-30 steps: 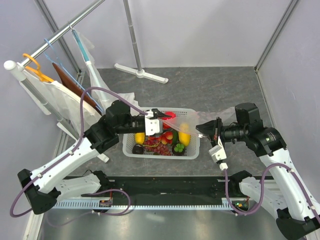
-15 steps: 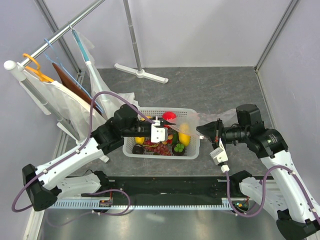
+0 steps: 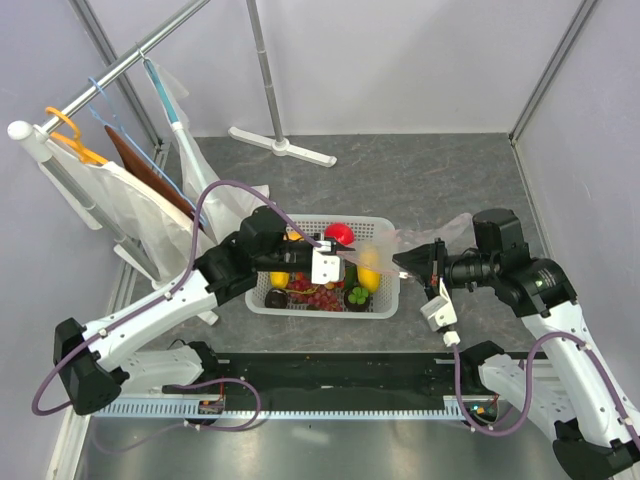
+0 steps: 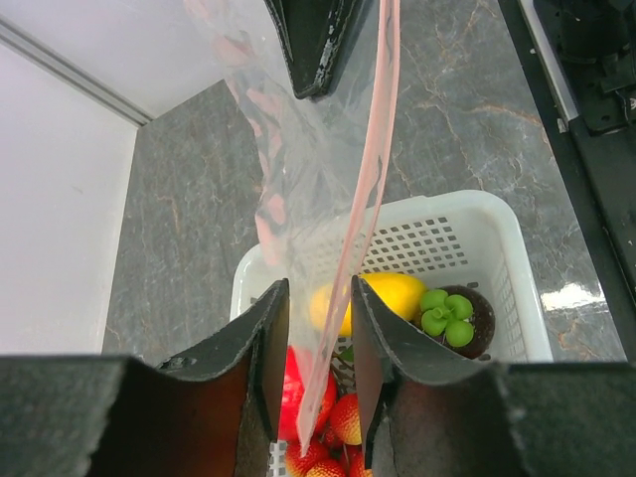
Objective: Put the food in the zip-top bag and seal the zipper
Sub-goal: Open the zipper of the food storage bag.
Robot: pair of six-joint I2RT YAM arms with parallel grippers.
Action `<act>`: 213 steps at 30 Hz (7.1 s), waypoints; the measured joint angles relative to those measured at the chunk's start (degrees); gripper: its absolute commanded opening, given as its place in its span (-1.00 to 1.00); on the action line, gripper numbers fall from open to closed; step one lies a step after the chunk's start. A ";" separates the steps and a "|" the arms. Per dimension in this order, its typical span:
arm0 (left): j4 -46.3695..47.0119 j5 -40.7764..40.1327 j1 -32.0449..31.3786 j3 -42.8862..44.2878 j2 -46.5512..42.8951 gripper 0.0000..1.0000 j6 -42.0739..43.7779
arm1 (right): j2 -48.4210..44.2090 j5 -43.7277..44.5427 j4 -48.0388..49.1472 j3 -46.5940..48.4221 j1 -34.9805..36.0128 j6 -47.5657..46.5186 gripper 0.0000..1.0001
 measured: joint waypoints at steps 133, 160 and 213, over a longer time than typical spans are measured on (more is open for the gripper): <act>11.76 -10.86 7.98 9.66 16.94 -0.96 4.04 | -2.25 19.28 13.90 15.74 0.04 96.17 0.10; -5.88 -13.70 5.86 21.77 25.57 -0.96 -4.57 | 6.19 32.52 21.99 4.35 5.79 111.30 0.44; -14.88 -0.63 13.81 35.17 33.90 0.34 -25.35 | 10.62 55.76 13.00 4.79 12.79 106.29 -1.00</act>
